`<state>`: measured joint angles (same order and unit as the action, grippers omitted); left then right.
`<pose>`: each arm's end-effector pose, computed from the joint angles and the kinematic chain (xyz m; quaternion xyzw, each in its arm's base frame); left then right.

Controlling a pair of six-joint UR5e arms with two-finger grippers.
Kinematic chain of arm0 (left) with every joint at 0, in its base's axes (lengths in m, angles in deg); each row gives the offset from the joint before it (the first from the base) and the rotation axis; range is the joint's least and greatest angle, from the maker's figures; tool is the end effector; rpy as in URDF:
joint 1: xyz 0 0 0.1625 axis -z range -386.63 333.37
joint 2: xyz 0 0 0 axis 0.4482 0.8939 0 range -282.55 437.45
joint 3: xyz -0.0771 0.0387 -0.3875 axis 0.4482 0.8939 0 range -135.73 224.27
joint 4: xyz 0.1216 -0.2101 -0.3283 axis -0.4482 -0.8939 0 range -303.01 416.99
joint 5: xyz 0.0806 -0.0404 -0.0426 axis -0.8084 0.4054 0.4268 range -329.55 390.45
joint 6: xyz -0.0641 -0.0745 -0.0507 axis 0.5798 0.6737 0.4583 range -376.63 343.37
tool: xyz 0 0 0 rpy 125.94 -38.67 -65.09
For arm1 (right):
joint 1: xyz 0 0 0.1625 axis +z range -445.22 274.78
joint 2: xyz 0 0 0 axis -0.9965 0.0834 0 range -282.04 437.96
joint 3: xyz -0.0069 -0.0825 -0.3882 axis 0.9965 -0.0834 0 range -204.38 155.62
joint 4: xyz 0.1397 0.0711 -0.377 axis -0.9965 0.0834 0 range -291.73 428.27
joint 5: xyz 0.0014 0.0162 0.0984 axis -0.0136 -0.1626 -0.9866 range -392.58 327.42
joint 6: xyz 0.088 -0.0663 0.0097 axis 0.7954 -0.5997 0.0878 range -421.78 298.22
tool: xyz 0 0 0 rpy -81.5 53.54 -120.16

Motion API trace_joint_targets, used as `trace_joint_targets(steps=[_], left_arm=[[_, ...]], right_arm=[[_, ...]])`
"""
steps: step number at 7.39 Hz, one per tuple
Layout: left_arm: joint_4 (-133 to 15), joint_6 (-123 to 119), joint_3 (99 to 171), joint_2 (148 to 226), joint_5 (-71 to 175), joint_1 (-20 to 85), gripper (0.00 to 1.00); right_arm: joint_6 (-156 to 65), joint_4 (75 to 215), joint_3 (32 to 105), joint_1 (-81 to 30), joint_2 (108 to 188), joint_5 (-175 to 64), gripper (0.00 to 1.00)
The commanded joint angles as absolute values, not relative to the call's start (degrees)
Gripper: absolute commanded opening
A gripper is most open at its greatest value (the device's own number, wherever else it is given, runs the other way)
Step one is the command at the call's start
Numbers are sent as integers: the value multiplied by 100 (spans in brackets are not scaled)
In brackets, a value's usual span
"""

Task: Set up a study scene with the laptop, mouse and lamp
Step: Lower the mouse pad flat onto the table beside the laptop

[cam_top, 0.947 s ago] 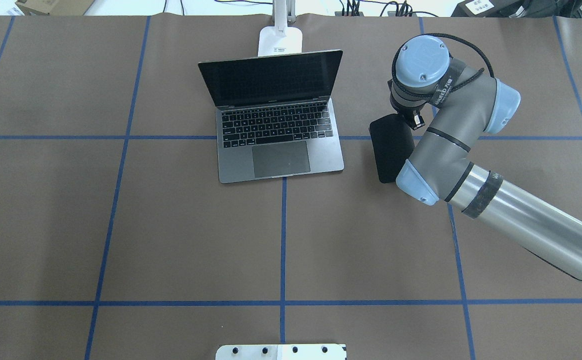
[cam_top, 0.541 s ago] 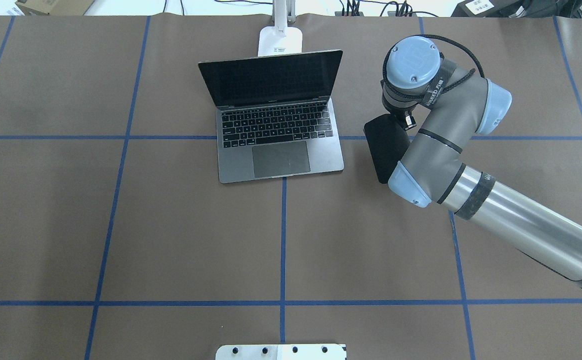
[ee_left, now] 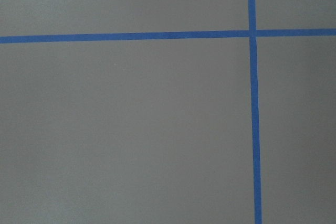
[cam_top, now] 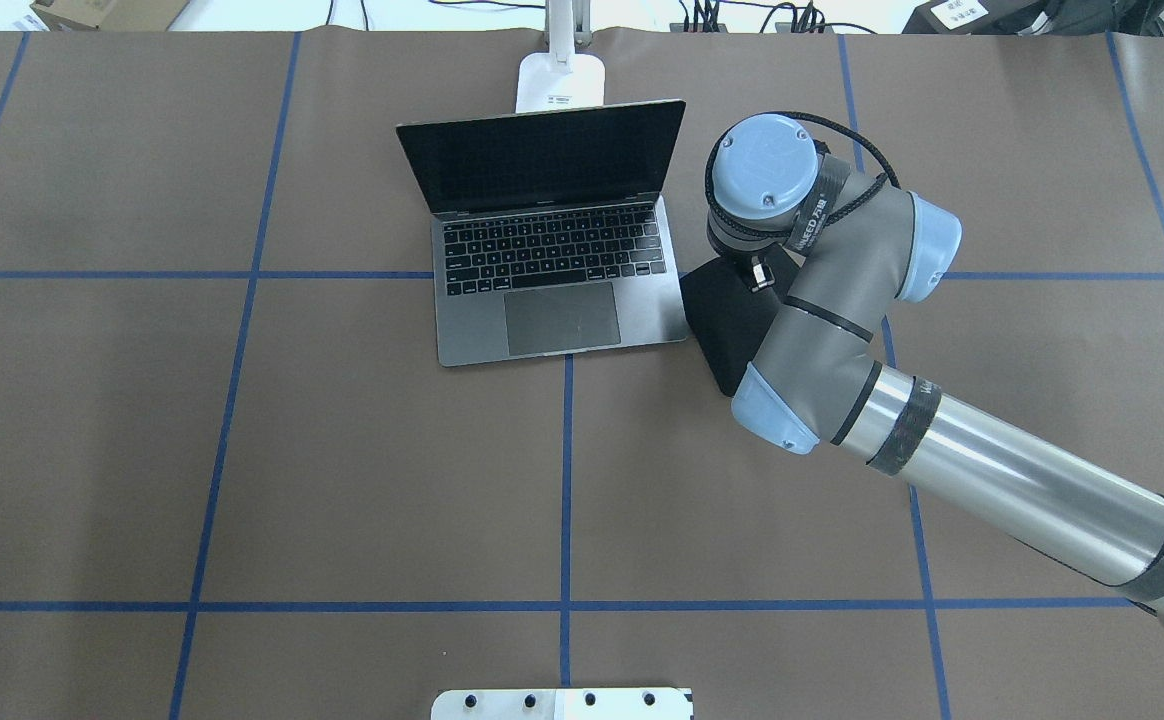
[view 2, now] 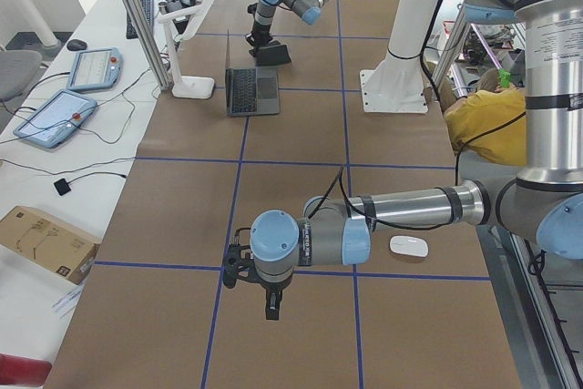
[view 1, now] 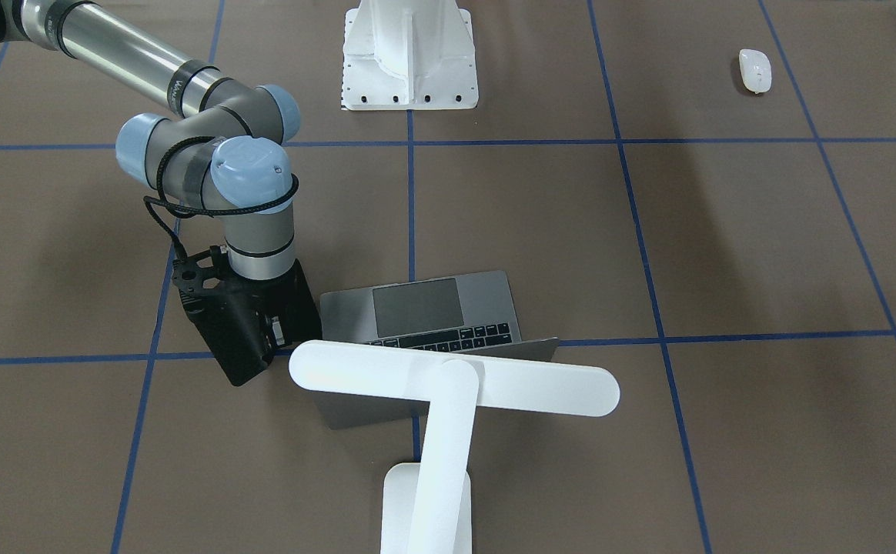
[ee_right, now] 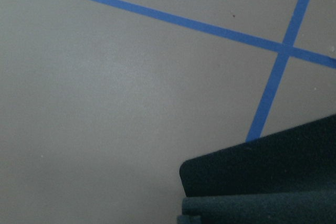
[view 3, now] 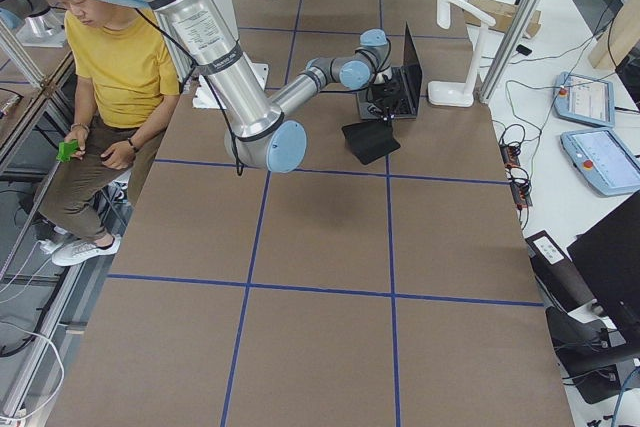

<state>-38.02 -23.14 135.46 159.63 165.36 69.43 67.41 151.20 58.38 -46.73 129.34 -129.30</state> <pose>-0.0999 -0.4186 0.6814 0.0287 0.3810 -0.0018 0.9241 -0.4915 -0.5445 0.2956 -0.0573 -0.3283 0.5761 0.7464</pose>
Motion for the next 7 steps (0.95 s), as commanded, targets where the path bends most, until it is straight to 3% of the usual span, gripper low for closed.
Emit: trace_joint_targets(steps=[1, 2, 7], left_arm=[[-3802, -2314, 13550, 15963, 16536, 6943, 100], [-3802, -2314, 13550, 15963, 16536, 6943, 100], [-3802, -2314, 13550, 15963, 16536, 6943, 100]], right_arm=[[6752, 14939, 5763, -4725, 12982, -12917, 48], [6577, 14939, 5763, -4699, 12999, -12900, 99], [4405, 14913, 5982, -4348, 13333, -13005, 100]])
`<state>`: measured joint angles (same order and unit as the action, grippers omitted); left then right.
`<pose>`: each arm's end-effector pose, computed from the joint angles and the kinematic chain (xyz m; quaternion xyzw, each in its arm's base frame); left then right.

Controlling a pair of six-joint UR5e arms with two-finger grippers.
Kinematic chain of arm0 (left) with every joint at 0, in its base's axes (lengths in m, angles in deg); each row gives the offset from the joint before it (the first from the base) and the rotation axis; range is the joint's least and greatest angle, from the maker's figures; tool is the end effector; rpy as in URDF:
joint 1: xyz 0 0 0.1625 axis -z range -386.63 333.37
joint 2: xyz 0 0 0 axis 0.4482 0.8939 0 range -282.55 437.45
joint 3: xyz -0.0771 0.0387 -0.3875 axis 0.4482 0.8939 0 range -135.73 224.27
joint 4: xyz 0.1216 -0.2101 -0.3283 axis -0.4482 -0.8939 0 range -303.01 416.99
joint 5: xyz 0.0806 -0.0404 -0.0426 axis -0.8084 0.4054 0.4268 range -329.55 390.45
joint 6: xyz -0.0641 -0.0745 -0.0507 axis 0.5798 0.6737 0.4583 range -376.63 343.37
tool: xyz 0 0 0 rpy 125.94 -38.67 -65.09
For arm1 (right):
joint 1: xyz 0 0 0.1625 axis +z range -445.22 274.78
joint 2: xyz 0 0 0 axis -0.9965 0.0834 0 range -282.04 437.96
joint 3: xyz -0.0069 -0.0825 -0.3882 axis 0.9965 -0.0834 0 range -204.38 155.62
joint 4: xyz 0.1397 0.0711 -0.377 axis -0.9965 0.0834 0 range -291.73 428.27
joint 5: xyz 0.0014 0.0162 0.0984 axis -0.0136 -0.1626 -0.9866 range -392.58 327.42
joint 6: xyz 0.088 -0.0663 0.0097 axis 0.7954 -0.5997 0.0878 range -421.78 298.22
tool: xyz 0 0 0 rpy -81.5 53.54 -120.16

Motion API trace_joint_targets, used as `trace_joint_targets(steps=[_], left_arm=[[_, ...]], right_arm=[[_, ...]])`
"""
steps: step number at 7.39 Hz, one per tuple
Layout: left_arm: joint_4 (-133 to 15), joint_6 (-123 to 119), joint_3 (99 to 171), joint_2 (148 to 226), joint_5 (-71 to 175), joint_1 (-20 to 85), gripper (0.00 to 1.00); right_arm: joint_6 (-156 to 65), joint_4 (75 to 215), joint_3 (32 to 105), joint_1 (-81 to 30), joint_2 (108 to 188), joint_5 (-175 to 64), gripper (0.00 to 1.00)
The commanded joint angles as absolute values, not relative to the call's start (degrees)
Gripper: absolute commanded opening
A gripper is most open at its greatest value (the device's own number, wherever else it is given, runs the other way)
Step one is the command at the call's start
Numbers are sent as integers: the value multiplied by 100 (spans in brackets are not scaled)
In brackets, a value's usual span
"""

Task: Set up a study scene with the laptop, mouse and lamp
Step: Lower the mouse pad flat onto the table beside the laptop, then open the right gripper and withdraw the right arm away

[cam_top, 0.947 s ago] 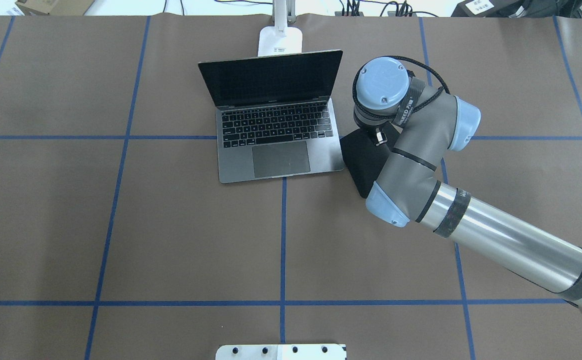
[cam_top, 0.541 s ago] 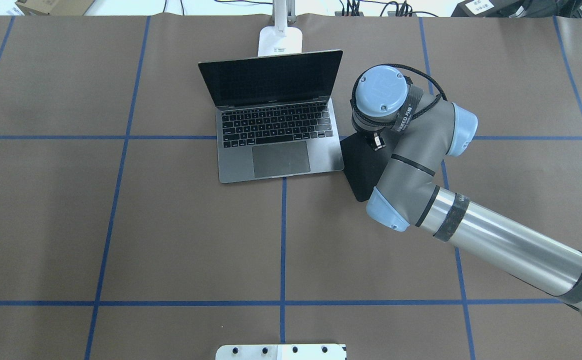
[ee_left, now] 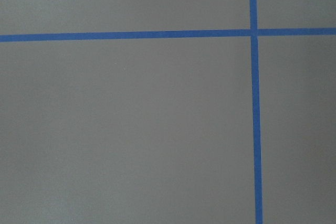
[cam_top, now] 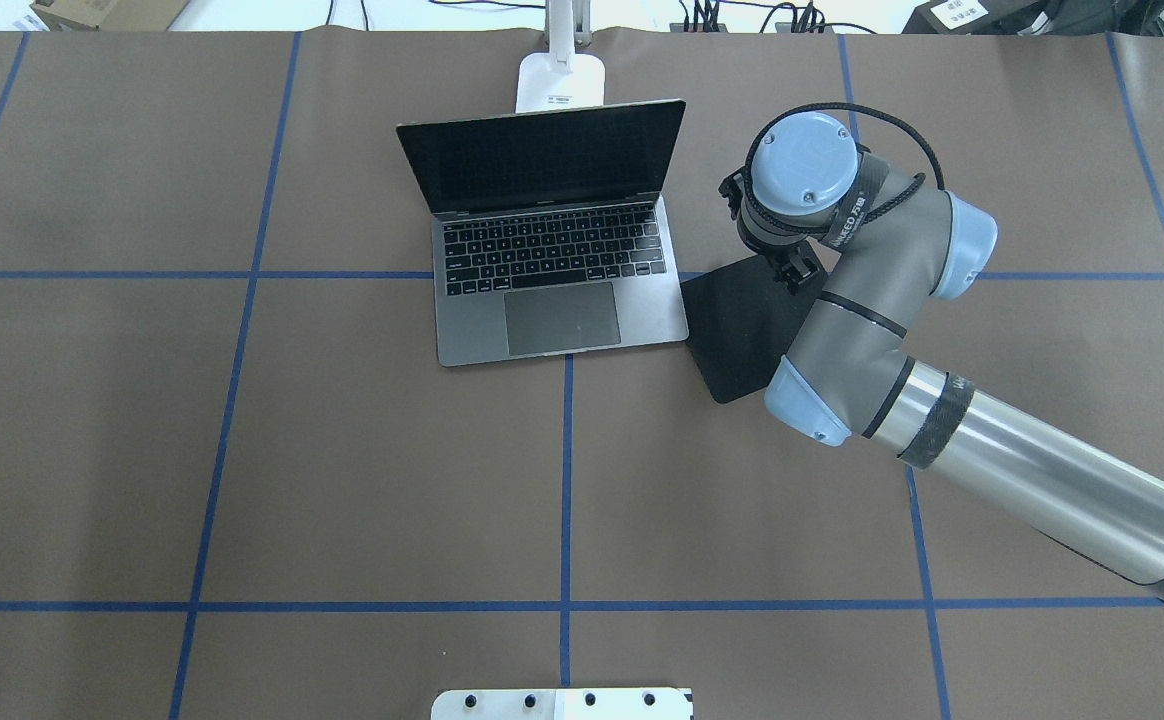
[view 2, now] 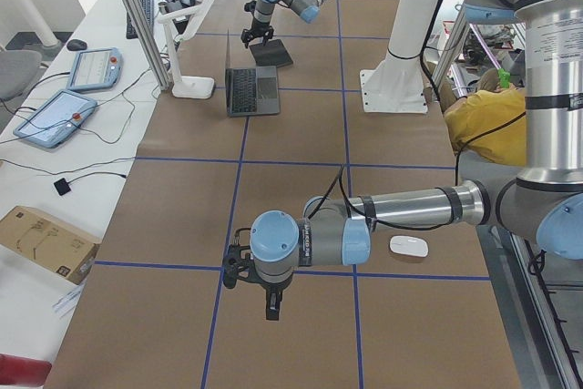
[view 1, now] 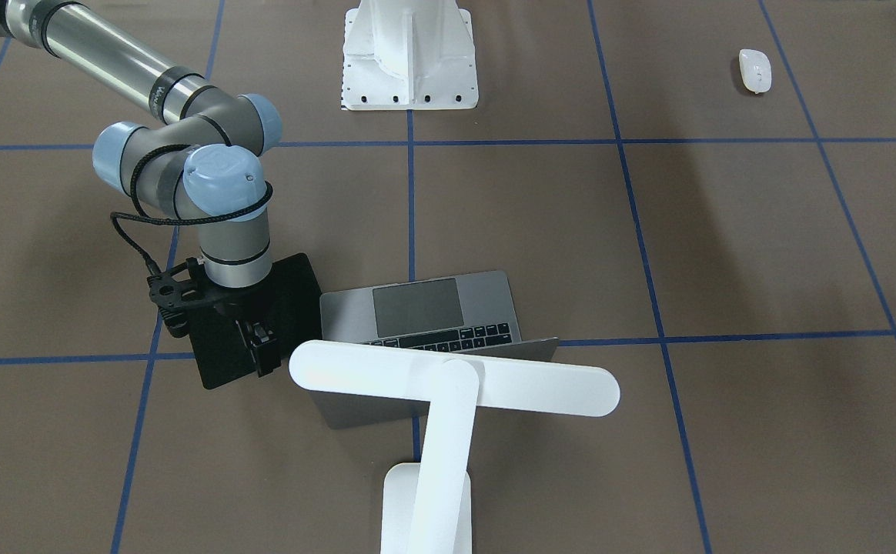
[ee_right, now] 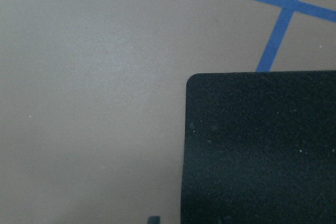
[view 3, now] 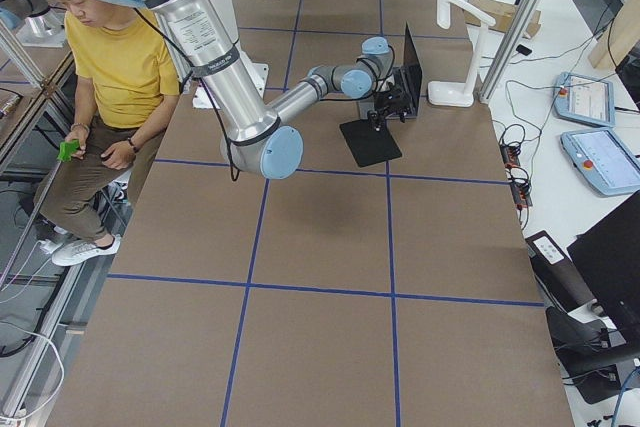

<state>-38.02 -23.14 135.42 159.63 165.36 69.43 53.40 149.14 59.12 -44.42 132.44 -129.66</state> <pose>-0.0999 -0.4185 0.6817 0.0284 0.3811 -0.0020 0.9241 -0.4626 -0.5573 0.3230 -0.0135 -0.3311 0.4966 0.8022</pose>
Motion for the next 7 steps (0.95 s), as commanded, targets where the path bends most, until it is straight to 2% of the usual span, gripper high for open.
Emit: trace_joint_targets(steps=[1, 3, 5, 7], left_arm=[[-3802, -2314, 13541, 15963, 16536, 6943, 100], [-3802, -2322, 13524, 15963, 16536, 6943, 100], [-3872, -2340, 13637, 16007, 16536, 6935, 100], [-3907, -2366, 14162, 16077, 16545, 6926, 100]], right_arm=[[3343, 14913, 6043, -4190, 13429, -13266, 100], [1276, 14922, 6542, -3760, 13876, -13952, 100], [419, 14983, 7114, -3487, 14447, -14007, 100], [-958, 14992, 7265, -3049, 14896, -14181, 100]])
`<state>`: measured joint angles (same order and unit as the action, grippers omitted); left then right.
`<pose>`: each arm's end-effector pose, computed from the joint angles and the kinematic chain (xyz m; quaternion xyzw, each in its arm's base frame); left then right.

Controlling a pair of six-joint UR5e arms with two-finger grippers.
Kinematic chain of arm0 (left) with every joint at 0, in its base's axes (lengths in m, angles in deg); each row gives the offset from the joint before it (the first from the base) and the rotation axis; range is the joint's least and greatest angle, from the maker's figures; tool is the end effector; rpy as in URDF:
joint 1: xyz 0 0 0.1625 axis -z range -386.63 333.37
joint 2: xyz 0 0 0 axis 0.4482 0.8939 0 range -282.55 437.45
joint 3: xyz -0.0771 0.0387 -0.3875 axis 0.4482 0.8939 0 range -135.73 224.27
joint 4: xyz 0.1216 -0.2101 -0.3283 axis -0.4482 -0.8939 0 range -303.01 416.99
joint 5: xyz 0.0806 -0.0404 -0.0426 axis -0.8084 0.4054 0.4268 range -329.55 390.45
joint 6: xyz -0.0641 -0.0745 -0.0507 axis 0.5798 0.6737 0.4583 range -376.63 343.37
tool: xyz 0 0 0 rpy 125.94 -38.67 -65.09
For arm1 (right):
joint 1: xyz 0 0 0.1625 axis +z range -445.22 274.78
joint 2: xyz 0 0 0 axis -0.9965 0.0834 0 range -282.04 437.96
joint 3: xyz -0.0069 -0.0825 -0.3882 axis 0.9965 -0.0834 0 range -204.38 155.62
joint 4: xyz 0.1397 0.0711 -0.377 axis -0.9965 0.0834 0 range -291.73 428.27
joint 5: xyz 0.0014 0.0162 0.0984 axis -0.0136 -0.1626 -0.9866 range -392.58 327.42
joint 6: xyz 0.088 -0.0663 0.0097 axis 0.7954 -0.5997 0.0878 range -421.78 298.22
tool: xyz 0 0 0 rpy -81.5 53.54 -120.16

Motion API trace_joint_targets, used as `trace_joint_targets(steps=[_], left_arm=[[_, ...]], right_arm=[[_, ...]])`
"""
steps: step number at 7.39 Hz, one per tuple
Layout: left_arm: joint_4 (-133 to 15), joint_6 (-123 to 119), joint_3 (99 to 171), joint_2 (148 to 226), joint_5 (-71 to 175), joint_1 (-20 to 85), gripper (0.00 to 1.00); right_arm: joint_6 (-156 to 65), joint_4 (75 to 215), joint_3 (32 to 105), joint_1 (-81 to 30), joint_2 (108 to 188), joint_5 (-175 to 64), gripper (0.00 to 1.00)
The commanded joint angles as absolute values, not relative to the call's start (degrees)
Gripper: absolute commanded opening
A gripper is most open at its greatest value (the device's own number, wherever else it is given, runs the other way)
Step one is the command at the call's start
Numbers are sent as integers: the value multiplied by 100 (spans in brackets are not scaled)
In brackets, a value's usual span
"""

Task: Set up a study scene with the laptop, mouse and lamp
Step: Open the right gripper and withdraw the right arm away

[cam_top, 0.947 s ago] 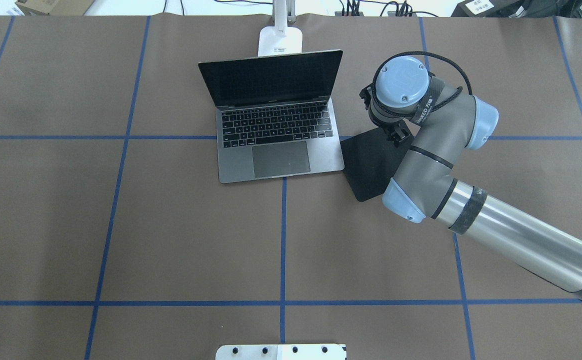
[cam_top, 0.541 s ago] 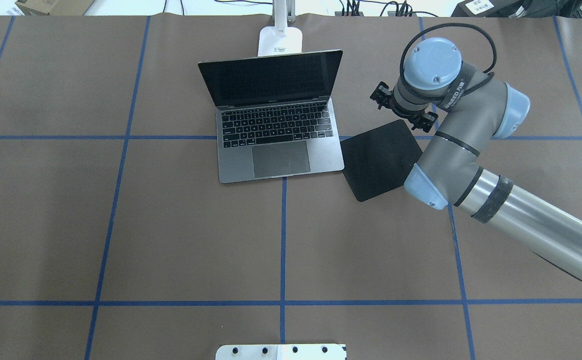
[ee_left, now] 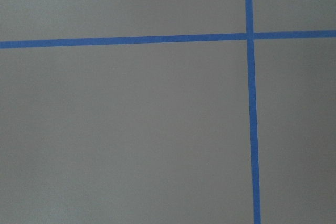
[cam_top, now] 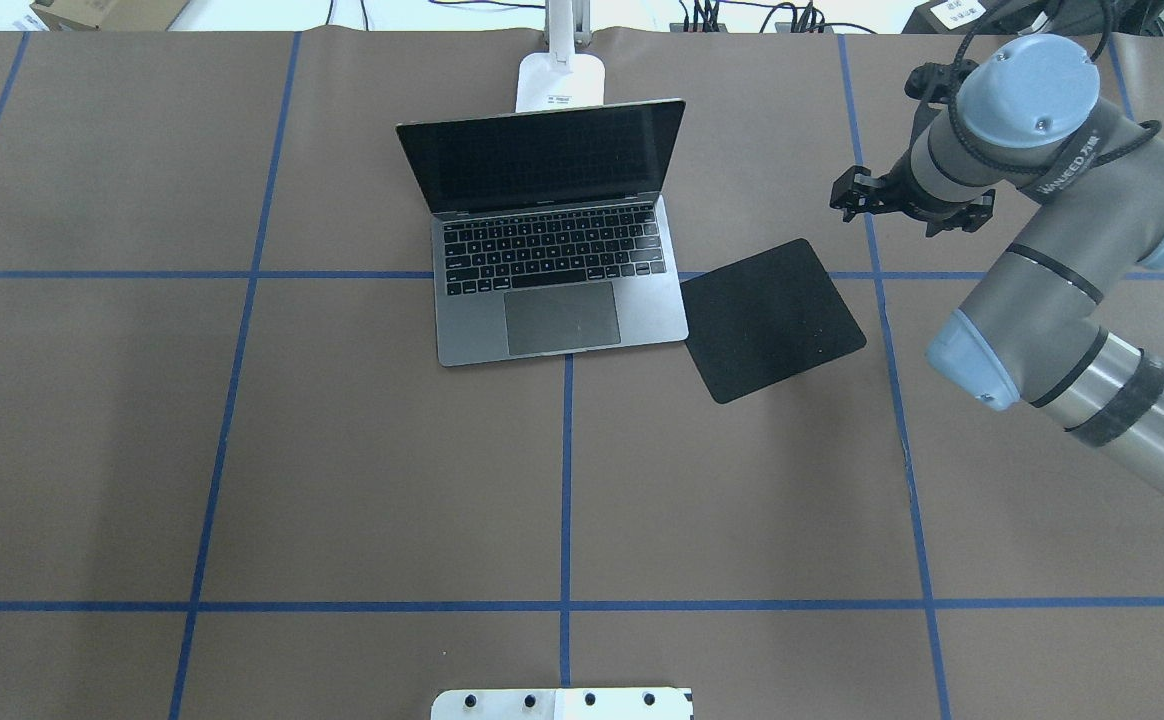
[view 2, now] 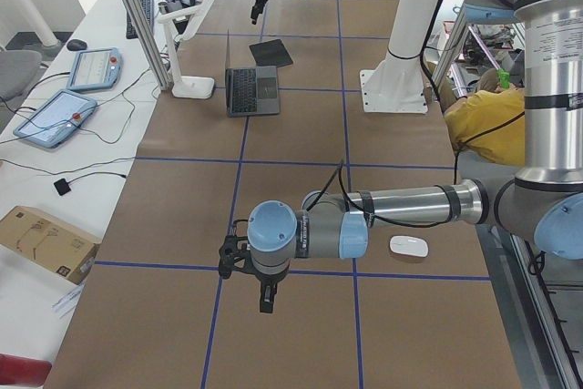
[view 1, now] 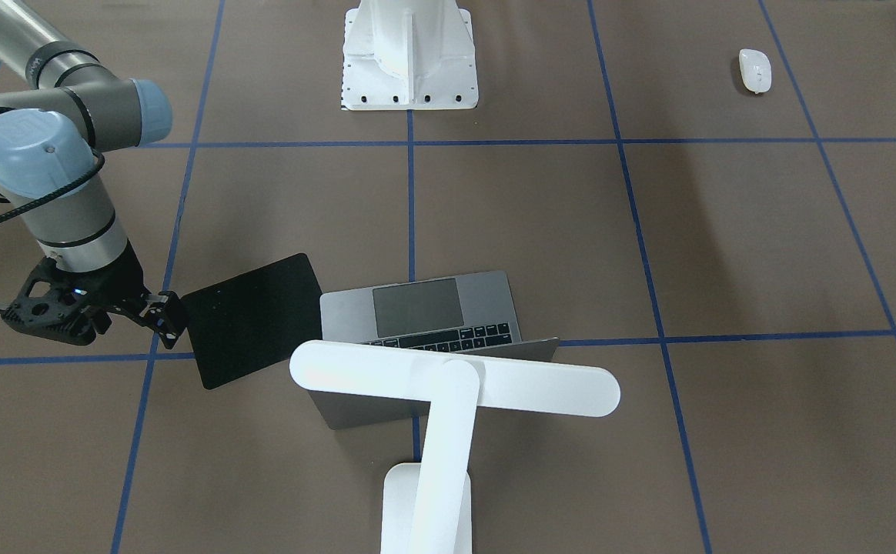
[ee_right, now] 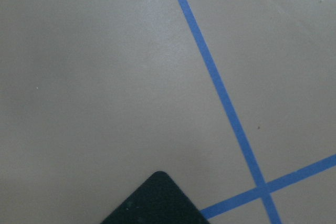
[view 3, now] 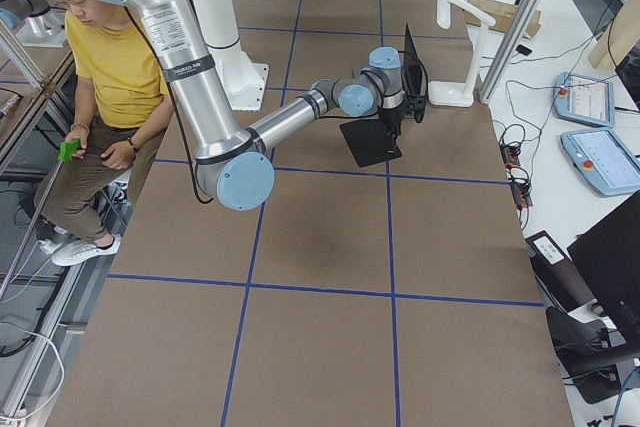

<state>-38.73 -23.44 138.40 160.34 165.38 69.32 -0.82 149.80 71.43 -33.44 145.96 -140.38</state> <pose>-0.1004 -0.4316 0.6499 0.0643 0.3772 0.0160 0.9238 -0.3133 -0.5586 0.3763 0.0874 -0.3295 0.1378 0.9299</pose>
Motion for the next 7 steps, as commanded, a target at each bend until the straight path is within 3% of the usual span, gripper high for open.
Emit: trace_joint_targets(steps=[1, 5, 7], left_arm=[[-3916, -2332, 14391, 16156, 16658, 6821, 100], [-4203, -1469, 14437, 15789, 17204, 6365, 100], [-6410, -344, 14473, 15008, 16802, 5741, 100]], right_arm=[[-1871, 14983, 7283, -2629, 15168, -14557, 100], [-3680, 14913, 7388, -1764, 16110, -15167, 100], [-3682, 14913, 7424, -1763, 16163, -15150, 100]])
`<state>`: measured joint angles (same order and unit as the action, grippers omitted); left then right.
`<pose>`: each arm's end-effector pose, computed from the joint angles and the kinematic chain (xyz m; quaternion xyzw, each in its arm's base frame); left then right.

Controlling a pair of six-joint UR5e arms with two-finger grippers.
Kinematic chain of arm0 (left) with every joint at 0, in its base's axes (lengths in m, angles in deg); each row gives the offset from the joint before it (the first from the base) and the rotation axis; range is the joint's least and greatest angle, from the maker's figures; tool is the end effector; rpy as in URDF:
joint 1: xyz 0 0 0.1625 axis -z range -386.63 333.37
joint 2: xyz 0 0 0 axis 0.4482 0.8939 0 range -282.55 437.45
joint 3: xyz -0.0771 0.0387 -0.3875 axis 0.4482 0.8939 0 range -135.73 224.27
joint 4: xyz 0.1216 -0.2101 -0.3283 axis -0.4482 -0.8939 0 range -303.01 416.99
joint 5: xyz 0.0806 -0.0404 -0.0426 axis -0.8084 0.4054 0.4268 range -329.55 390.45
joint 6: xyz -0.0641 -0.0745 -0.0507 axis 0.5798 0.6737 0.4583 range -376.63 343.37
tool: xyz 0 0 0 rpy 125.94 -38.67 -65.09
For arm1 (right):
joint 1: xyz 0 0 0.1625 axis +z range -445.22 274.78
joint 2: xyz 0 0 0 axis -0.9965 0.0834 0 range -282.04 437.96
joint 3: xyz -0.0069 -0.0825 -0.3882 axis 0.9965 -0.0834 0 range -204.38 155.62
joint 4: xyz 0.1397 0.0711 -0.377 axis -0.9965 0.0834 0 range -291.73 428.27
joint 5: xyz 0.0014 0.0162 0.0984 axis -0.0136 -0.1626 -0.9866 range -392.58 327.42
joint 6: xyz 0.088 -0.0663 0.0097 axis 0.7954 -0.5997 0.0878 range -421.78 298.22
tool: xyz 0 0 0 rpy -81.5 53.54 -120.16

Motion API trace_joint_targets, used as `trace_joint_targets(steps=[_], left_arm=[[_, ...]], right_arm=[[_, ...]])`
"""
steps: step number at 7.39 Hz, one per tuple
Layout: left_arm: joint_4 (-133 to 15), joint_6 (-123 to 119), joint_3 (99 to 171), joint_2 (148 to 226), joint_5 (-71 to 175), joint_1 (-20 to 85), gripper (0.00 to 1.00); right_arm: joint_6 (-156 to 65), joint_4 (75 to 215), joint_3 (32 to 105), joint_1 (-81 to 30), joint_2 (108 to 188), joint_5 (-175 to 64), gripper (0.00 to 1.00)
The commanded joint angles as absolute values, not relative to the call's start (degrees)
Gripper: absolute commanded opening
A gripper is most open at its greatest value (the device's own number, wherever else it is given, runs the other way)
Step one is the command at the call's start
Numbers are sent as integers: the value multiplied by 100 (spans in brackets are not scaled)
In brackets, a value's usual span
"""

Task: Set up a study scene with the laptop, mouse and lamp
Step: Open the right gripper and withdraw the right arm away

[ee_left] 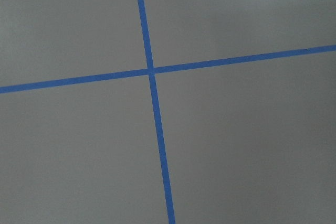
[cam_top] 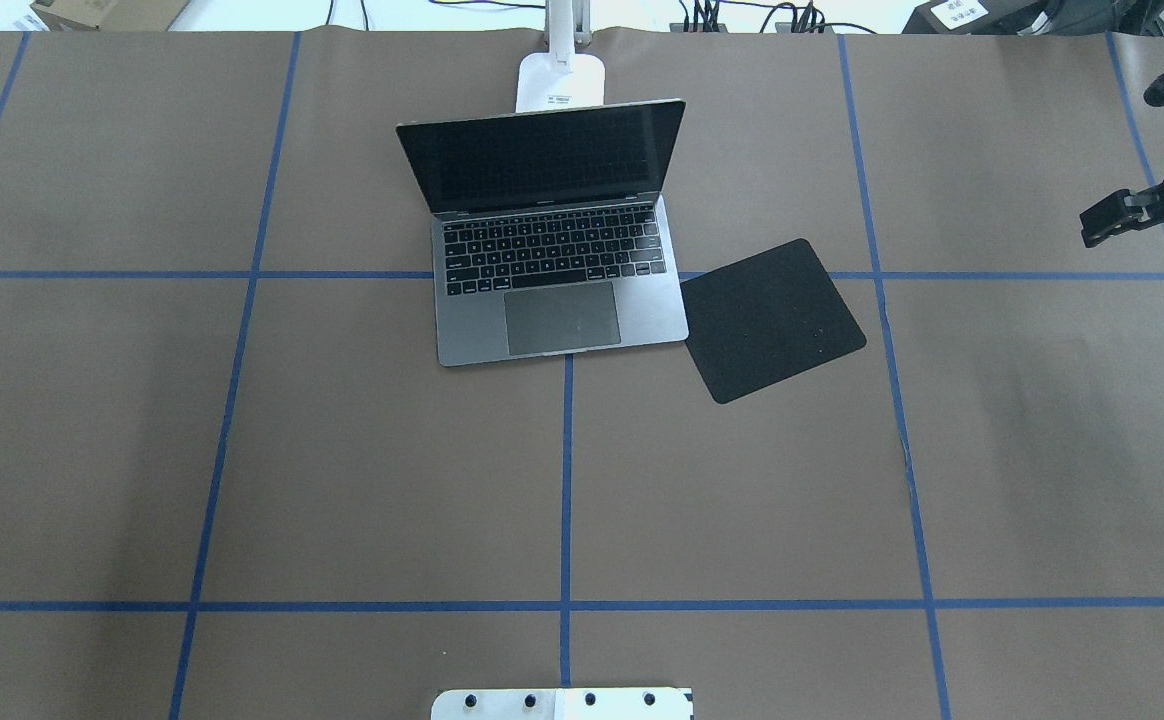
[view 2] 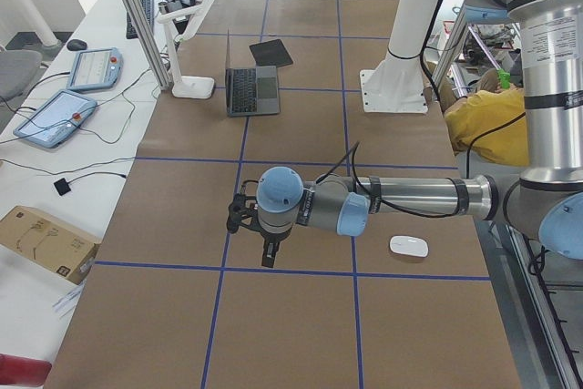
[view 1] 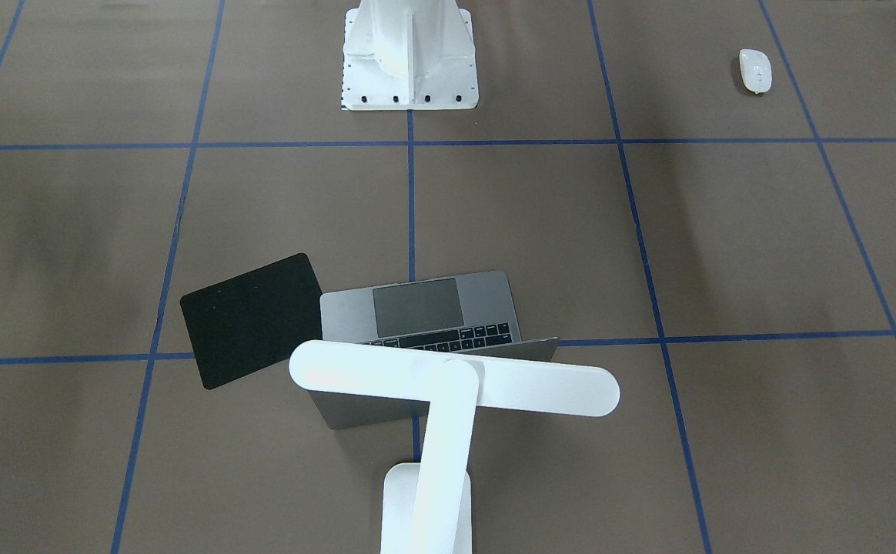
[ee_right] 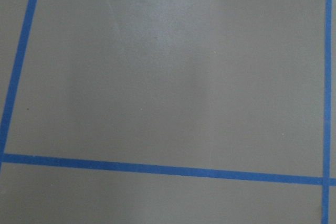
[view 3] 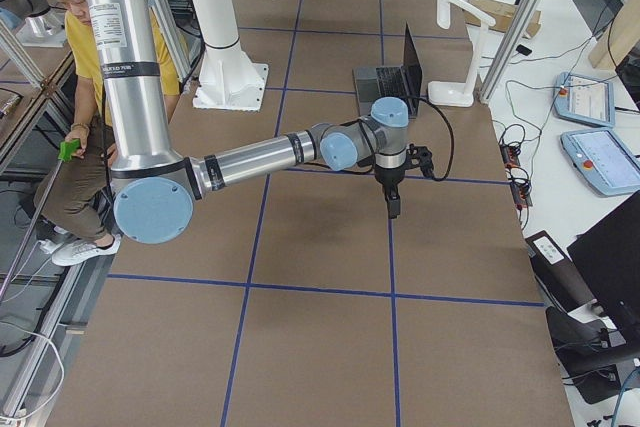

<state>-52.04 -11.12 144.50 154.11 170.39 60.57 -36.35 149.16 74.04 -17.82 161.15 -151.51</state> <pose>-0.0286 -0.4111 0.6107 0.0948 0.4261 0.0372 0.8989 -0.1378 -0.5386 0.5023 0.0871 -0.3061 -0.0294 0.9476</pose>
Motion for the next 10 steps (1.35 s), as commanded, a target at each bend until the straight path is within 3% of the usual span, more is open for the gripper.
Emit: trace_joint_targets(steps=[1, 4, 10], left_arm=[[-6543, -58, 14647, 14875, 16782, 5382, 100], [-6842, 1437, 15884, 13736, 16712, 4503, 100], [-6852, 2063, 15967, 12853, 16114, 2120, 100]], right_arm=[[-3682, 14913, 7424, -1763, 16172, -15141, 100], [-3690, 14913, 7415, -1763, 16190, -15106, 100], [-4004, 14922, 7380, -1641, 16303, -15193, 100]])
